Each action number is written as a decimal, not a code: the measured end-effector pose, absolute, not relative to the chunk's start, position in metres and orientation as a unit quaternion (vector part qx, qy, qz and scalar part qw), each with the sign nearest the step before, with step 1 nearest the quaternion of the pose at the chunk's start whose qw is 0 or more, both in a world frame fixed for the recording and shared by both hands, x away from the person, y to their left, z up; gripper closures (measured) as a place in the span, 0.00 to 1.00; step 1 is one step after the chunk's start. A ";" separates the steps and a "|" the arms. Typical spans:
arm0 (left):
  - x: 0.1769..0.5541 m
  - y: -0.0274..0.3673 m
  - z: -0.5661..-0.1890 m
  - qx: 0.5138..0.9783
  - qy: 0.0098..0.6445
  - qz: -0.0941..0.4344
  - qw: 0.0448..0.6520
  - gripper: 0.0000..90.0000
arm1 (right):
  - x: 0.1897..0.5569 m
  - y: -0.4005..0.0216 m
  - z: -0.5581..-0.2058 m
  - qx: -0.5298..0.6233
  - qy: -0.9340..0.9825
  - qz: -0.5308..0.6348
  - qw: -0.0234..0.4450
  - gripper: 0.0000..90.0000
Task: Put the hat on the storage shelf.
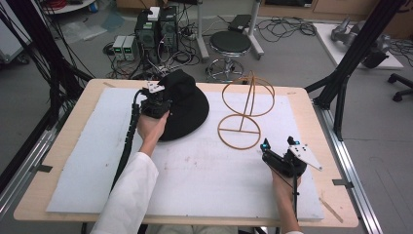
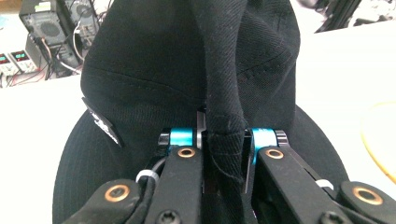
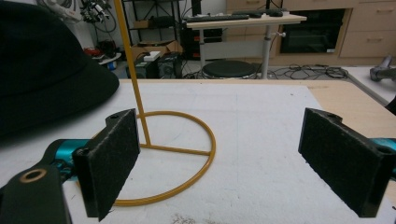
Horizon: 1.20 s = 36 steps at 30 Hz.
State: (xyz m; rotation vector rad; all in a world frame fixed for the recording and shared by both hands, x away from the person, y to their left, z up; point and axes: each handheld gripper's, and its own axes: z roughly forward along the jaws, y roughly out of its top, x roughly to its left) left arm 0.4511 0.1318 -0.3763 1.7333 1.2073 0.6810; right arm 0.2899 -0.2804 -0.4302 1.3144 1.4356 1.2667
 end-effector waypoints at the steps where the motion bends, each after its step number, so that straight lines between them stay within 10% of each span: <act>1: 0.450 0.132 -0.375 0.697 0.486 0.277 0.450 0.96 | 0.290 -0.280 -0.430 0.520 0.567 0.500 0.397 0.13; 36: 0.377 0.155 -0.290 0.591 0.366 0.342 0.633 0.96 | 0.291 -0.280 -0.429 0.528 0.553 0.508 0.397 0.13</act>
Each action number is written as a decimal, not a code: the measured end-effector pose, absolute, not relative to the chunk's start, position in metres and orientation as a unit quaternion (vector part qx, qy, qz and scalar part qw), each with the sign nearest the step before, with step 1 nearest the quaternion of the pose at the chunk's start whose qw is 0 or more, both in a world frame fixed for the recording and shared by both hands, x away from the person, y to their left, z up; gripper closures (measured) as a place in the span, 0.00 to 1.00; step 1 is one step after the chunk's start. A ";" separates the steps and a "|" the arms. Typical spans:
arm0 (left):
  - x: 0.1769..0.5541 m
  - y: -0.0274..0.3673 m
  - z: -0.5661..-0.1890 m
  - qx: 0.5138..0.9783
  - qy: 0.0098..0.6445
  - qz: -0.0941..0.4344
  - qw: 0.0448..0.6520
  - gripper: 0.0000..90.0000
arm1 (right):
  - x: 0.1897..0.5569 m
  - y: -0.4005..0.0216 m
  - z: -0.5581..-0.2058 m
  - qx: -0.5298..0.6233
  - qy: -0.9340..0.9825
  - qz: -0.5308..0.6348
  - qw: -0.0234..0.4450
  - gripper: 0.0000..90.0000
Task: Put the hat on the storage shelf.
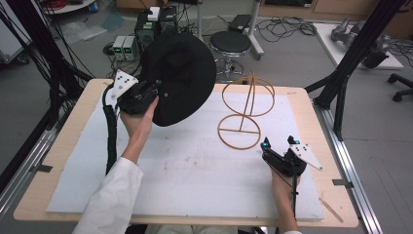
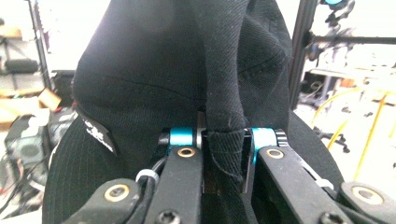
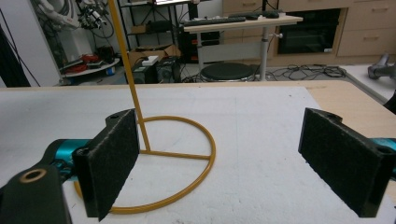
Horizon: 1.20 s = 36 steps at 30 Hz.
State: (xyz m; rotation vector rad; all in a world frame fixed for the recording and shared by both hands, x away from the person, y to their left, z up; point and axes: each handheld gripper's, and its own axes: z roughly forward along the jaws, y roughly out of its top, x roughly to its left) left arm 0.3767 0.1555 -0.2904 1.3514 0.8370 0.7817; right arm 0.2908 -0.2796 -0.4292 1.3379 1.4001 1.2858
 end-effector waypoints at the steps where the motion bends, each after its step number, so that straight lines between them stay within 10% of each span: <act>1: 0.375 0.156 -0.288 0.589 0.361 0.342 0.637 0.96 | 0.291 -0.280 -0.429 0.526 0.554 0.508 0.399 0.13; 36: 0.365 0.101 -0.247 0.597 0.241 0.274 0.714 0.96 | 0.291 -0.279 -0.426 0.524 0.551 0.516 0.395 0.13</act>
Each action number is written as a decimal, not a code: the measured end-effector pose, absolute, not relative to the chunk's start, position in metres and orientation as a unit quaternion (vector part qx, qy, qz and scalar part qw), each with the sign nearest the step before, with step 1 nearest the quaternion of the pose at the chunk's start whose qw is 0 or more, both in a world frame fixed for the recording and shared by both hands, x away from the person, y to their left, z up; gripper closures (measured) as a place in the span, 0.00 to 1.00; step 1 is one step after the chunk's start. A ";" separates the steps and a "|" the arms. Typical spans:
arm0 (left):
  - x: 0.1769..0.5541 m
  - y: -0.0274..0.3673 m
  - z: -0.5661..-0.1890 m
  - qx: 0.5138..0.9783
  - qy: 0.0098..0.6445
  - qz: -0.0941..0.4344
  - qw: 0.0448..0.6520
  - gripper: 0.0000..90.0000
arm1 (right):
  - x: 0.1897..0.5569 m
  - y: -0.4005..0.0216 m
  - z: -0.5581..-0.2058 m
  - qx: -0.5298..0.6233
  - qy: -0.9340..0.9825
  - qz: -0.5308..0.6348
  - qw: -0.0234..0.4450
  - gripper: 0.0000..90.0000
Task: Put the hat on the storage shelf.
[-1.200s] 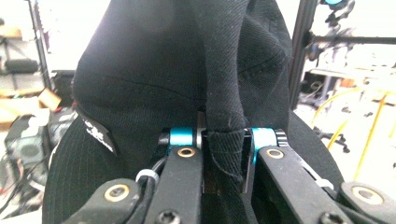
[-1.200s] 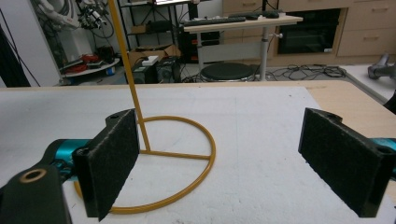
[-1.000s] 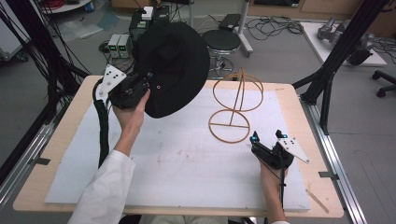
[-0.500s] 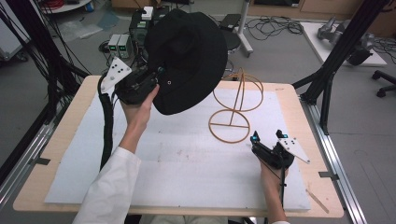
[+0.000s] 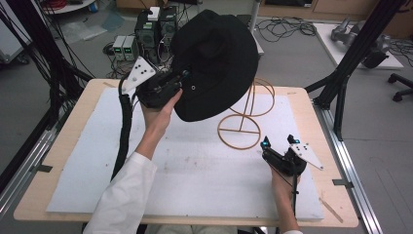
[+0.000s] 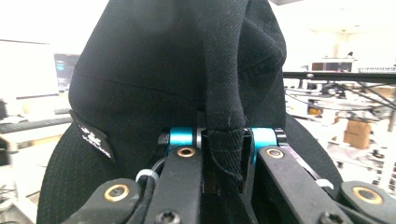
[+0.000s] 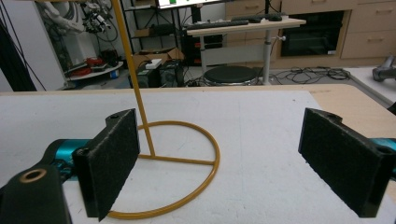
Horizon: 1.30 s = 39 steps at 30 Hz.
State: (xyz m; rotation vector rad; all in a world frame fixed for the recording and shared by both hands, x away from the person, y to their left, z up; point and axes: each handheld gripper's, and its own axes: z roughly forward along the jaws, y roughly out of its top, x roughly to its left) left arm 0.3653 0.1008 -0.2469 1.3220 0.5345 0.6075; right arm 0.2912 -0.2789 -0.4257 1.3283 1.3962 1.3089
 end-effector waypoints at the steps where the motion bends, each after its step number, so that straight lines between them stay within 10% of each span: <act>1: 0.365 0.094 -0.248 0.597 0.239 0.263 0.720 0.96 | 0.291 -0.279 -0.426 0.524 0.551 0.516 0.393 0.13; 39: 0.410 -0.019 -0.246 0.691 0.228 0.191 0.659 0.96 | 0.290 -0.282 -0.424 0.525 0.549 0.521 0.389 0.13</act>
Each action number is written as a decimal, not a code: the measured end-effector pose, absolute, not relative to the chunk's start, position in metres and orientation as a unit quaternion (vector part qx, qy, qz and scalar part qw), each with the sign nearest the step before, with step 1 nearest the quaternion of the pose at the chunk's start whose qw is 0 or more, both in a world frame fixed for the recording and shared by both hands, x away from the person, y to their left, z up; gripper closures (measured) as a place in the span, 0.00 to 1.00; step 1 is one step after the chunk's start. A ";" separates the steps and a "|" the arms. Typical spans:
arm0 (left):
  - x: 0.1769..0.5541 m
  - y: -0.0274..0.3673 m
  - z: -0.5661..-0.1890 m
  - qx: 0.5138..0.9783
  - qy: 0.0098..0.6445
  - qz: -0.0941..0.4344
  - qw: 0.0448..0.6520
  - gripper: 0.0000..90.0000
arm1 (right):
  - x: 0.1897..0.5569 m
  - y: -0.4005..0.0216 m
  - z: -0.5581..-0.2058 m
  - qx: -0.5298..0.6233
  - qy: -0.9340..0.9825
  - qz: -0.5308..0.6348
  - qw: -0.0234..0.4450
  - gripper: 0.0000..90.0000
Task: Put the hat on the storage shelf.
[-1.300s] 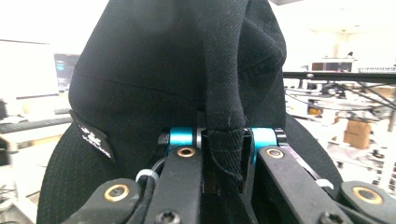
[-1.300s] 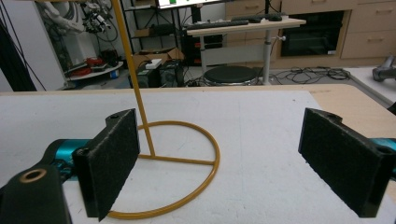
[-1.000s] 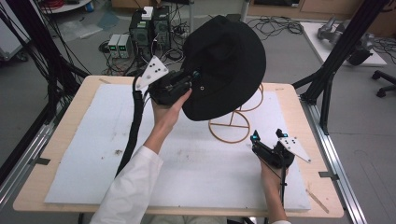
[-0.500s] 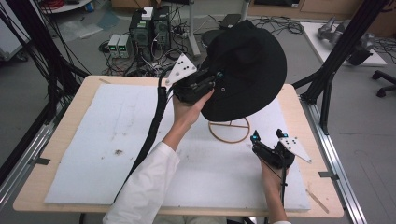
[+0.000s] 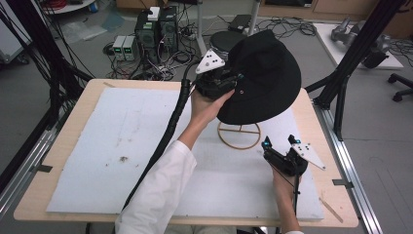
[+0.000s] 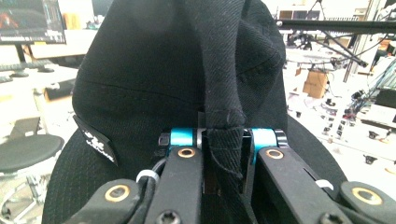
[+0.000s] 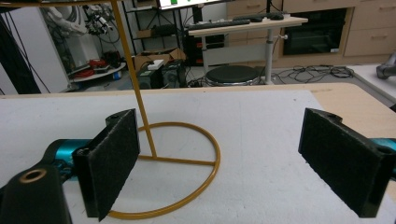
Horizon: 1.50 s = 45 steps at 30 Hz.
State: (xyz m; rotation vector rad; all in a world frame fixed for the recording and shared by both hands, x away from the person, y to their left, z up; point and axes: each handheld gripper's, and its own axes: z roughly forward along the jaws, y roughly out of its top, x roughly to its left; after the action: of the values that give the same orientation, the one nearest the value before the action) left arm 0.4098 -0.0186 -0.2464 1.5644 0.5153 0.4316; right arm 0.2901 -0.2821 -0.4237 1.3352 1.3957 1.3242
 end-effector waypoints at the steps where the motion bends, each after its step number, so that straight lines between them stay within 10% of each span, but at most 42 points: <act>1: 0.411 -0.020 -0.247 0.693 0.232 0.186 0.657 0.96 | 0.290 -0.282 -0.424 0.525 0.549 0.521 0.389 0.13; 37: 0.414 -0.025 -0.251 0.713 0.245 0.171 0.635 0.95 | 0.290 -0.282 -0.425 0.528 0.550 0.519 0.387 0.13; 45: 0.411 -0.025 -0.248 0.708 0.246 0.160 0.642 0.81 | 0.290 -0.282 -0.425 0.526 0.551 0.519 0.388 0.13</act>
State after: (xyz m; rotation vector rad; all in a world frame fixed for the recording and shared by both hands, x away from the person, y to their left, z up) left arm 0.4111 -0.0246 -0.2483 1.6144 0.5596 0.3642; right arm 0.2899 -0.2821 -0.4245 1.3390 1.4007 1.3203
